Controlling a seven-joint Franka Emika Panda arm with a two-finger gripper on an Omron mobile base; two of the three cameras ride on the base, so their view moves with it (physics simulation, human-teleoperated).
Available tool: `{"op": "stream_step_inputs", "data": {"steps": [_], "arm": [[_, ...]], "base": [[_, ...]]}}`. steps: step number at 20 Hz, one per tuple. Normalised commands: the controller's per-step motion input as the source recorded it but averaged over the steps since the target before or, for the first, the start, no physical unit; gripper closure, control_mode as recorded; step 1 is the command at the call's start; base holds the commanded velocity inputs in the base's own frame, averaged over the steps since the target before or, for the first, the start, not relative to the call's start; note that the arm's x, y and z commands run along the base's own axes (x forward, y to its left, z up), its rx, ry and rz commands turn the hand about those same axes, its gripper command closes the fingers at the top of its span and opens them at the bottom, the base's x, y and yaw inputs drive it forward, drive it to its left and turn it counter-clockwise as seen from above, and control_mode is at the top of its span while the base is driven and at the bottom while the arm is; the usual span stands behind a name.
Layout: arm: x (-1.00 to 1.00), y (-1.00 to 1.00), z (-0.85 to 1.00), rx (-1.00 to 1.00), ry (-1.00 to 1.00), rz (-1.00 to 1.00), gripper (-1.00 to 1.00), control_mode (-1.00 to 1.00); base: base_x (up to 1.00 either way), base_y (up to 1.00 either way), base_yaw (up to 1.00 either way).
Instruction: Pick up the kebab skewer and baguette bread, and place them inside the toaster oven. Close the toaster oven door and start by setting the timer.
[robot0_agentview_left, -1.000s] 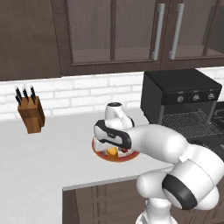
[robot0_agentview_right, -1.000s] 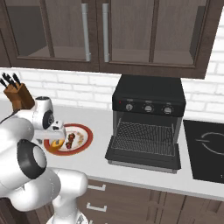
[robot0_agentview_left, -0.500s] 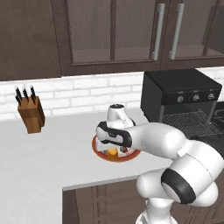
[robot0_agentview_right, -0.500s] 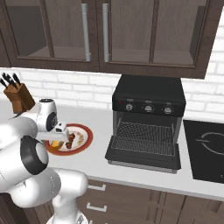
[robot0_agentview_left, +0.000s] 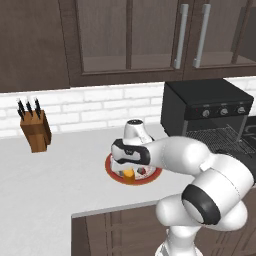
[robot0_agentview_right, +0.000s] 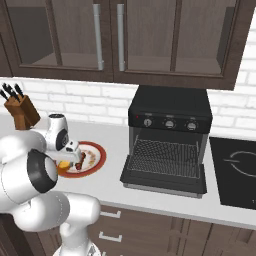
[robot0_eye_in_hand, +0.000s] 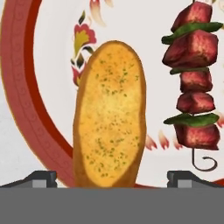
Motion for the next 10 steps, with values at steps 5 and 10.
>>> {"op": "stream_step_inputs", "data": {"steps": [5, 10], "arm": [[0.01, 0.00, -0.10, 0.00, 0.00, -0.06, -1.00, -1.00], [0.00, 0.00, -0.09, 0.00, 0.00, -0.06, -1.00, -1.00]], "base": [[0.00, 0.00, 0.00], [0.00, 0.00, 0.00]]}}
